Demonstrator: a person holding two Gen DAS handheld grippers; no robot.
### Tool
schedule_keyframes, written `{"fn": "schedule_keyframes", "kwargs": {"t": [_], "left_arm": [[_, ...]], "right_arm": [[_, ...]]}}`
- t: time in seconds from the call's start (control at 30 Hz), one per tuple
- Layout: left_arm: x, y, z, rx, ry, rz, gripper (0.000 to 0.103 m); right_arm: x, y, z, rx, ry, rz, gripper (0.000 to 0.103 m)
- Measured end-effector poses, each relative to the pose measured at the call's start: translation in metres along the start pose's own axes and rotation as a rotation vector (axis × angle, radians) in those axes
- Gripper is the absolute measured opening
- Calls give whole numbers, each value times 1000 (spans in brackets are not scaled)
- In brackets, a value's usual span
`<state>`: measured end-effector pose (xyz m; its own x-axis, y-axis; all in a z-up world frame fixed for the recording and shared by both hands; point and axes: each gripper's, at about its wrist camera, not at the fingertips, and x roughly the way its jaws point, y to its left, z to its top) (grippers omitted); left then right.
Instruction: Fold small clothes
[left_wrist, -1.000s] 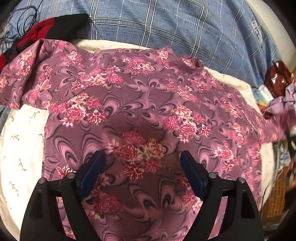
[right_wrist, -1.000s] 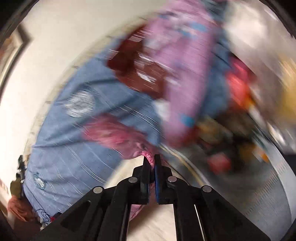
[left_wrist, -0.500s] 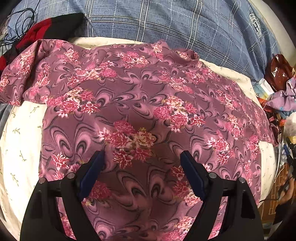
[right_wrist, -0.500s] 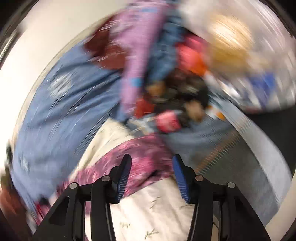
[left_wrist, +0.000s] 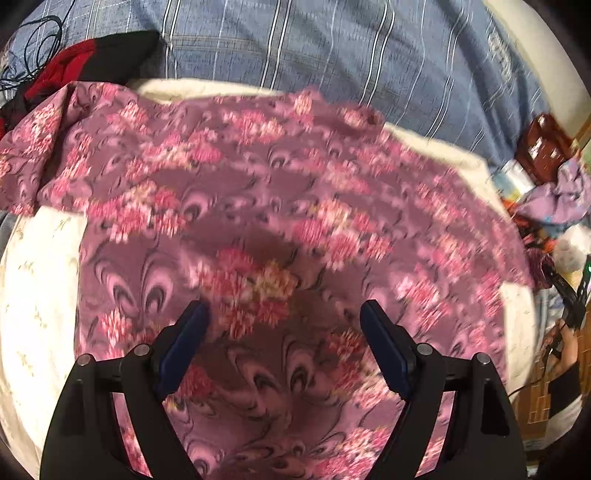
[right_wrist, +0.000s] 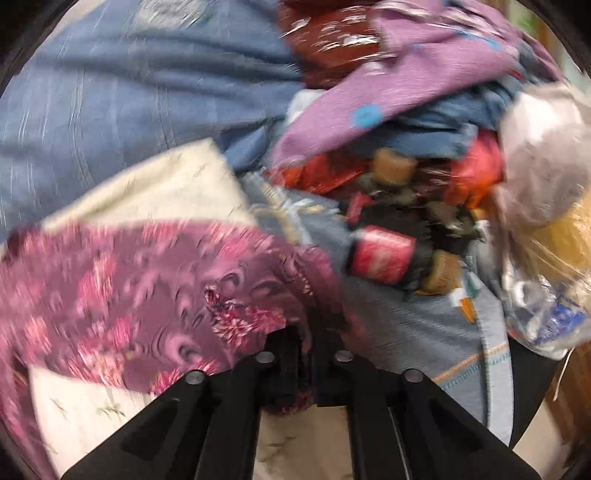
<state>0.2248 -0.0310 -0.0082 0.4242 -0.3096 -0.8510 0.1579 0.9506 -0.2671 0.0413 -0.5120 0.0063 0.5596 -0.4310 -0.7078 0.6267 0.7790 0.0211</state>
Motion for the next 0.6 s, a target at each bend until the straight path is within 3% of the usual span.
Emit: {"fn": "schedule_keyframes", "kwargs": {"t": [0.1, 0.27, 0.37, 0.53, 0.6], "left_arm": [[-3, 0, 16, 0, -60, -23, 84], [13, 2, 29, 17, -109, -13, 84], [22, 8, 27, 18, -111, -22, 84], [22, 7, 29, 79, -161, 87, 84], [20, 10, 34, 71, -160, 57, 84]], "right_arm": [[-36, -45, 19, 215, -89, 77, 4], [-41, -53, 23, 352, -54, 160, 4], [-39, -17, 19, 370, -30, 253, 4], [-36, 62, 21, 331, 11, 388, 4], [-33, 104, 20, 315, 30, 457, 4]]}}
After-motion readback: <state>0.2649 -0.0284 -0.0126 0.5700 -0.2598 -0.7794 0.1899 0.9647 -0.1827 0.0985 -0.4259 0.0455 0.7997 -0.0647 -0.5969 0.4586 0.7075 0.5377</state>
